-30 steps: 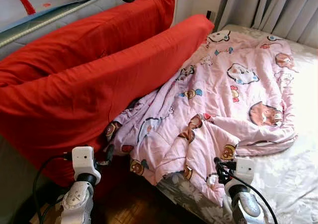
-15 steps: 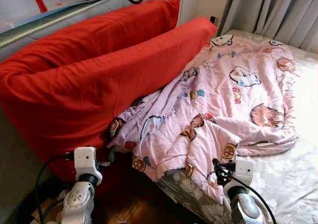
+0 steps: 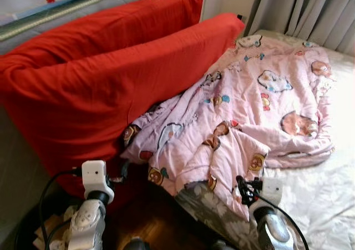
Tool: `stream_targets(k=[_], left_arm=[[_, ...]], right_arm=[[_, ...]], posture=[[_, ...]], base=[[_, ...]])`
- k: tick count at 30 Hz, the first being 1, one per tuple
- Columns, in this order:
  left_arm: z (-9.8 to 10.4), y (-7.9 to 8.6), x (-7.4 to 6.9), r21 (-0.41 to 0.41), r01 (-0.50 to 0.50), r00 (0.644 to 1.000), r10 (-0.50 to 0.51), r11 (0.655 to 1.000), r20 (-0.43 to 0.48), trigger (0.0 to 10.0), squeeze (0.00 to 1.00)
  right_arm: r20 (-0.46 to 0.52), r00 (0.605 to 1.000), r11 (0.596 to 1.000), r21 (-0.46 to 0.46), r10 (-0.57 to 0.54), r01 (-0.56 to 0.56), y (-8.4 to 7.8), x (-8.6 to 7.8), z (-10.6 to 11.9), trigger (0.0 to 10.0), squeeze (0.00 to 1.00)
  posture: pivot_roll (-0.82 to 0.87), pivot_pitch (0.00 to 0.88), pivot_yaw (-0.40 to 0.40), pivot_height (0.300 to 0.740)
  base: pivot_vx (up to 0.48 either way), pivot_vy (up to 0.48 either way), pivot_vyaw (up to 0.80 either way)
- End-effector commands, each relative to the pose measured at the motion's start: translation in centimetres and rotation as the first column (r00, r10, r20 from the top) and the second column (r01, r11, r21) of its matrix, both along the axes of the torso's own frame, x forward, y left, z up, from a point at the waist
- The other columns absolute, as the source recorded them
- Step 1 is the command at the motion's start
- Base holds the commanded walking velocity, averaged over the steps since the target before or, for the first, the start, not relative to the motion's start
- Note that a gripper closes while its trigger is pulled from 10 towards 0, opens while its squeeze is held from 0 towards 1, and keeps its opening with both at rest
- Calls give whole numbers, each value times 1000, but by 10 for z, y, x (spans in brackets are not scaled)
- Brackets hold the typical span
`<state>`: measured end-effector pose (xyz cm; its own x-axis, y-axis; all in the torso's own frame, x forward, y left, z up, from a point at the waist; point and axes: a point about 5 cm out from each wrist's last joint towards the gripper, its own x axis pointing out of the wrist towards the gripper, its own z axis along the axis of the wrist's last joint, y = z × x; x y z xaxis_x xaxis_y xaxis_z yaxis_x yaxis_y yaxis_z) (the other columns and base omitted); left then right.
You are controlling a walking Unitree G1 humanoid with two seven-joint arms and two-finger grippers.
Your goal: Clean up the room
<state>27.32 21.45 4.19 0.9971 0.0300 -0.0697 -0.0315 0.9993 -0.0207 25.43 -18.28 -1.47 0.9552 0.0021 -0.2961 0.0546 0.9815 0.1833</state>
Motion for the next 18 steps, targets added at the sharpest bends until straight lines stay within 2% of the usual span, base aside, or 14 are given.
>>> stream_targets(k=[1, 8, 14, 18], left_arm=[[-1, 0, -1, -1, 7, 1000, -7, 1000, -15, 10000, 0], [1, -1, 0, -8, 13, 1000, -13, 1000, -13, 10000, 0], [1, -1, 0, -9, 13, 1000, -13, 1000, -14, 10000, 0], [1, -1, 1, -9, 12, 1000, -13, 1000, -14, 10000, 0]], right_arm=[[-2, 1000, 1000, 14, -13, 13, -1, -2, -1, 10000, 0], [24, 999, 999, 27, -25, 25, -2, 1, 2, 10000, 0], [-26, 1000, 1000, -5, -11, 11, -1, 0, -2, 10000, 0], [-4, 1000, 1000, 13, -14, 14, -1, 0, 0, 10000, 0]], posture=[[58, 143, -30, 668], [58, 146, -29, 668], [59, 146, -30, 668], [61, 145, -29, 653]], base=[[0, 0, 0], [0, 0, 0], [0, 0, 0], [0, 0, 0]])
